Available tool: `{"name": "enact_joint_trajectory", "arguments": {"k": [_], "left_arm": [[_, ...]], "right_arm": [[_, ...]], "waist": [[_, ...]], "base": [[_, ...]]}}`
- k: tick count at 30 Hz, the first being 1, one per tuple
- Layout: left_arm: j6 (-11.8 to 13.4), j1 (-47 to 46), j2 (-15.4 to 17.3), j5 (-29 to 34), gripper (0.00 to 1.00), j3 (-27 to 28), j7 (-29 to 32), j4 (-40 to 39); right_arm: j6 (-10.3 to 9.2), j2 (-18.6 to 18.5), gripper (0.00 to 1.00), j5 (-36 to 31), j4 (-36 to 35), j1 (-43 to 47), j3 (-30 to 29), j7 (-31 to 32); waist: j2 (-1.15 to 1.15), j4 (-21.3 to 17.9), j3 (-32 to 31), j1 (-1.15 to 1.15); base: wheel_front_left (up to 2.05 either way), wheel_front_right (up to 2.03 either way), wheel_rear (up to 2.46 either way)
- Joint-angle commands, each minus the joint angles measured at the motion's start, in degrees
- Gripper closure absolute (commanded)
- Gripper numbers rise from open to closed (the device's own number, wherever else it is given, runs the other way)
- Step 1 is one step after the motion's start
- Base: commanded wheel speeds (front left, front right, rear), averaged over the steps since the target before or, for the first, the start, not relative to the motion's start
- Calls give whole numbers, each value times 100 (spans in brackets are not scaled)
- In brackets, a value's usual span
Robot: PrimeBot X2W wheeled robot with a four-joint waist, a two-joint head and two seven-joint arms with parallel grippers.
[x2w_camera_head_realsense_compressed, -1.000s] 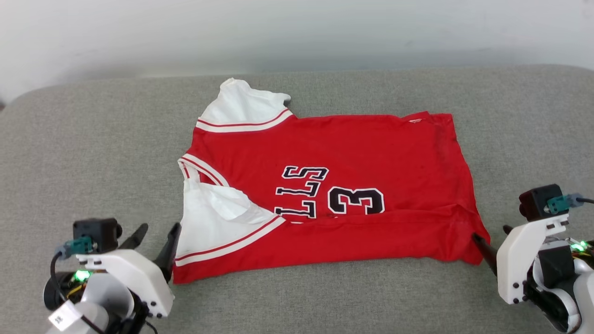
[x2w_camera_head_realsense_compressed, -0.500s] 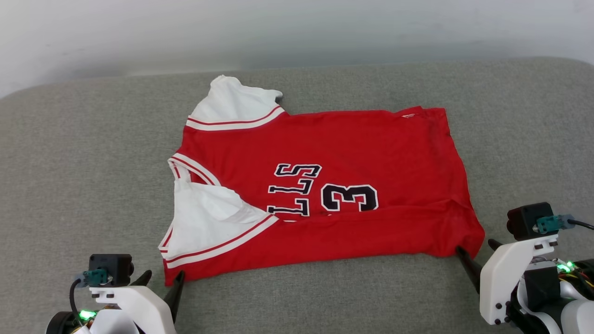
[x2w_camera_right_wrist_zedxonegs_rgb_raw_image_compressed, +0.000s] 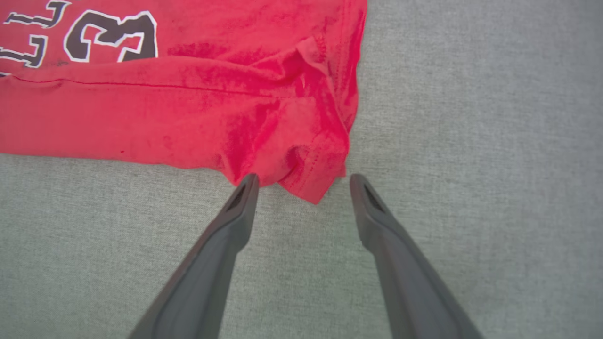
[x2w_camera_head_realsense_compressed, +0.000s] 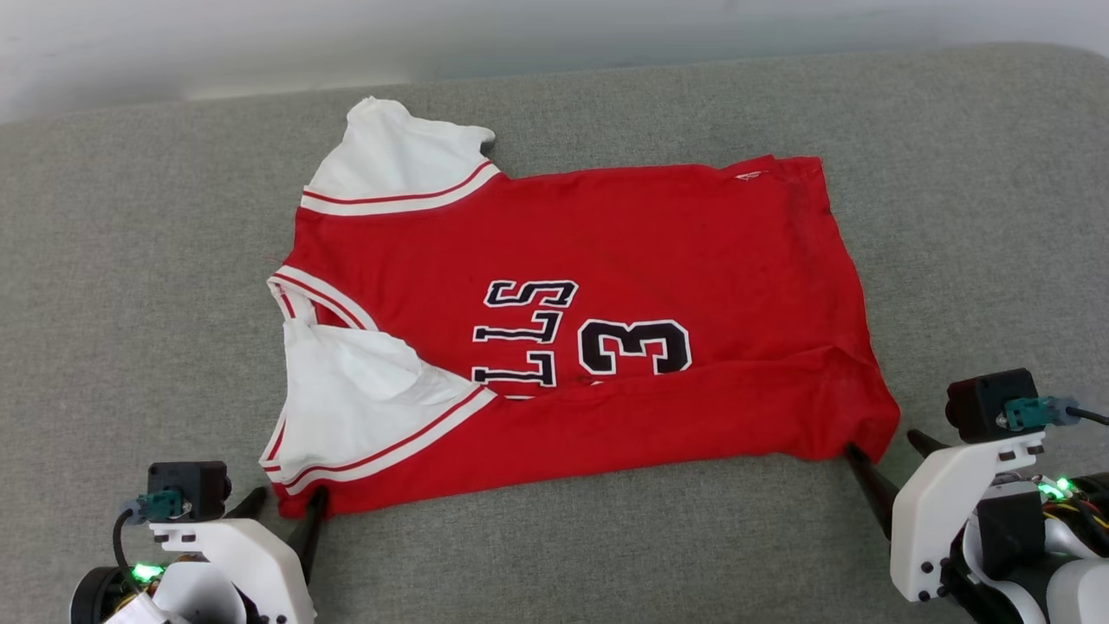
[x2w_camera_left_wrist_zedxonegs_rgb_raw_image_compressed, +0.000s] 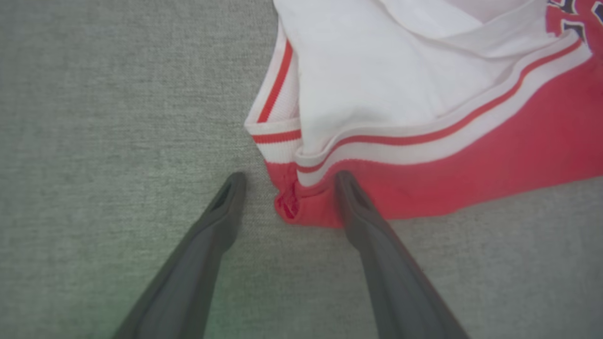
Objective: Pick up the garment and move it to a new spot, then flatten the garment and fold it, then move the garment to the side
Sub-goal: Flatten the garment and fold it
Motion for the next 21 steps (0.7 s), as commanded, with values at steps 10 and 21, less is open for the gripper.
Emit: {"name": "enact_joint_trajectory", "arguments": {"k": [10, 21], "left_arm": [[-475, -2, -363, -146, 100, -292, -22, 319], [-288, -151, -125, 78, 100, 1, -477, -696]], "right_arm": [[-2, -156, 0, -171, 148, -117, -43, -168], [-2, -148, 0, -213, 1075, -395, -259, -201]], "waist": [[0, 115, -184, 1], [0, 460, -270, 1]], "base": [[0, 0, 0], [0, 0, 0]]}}
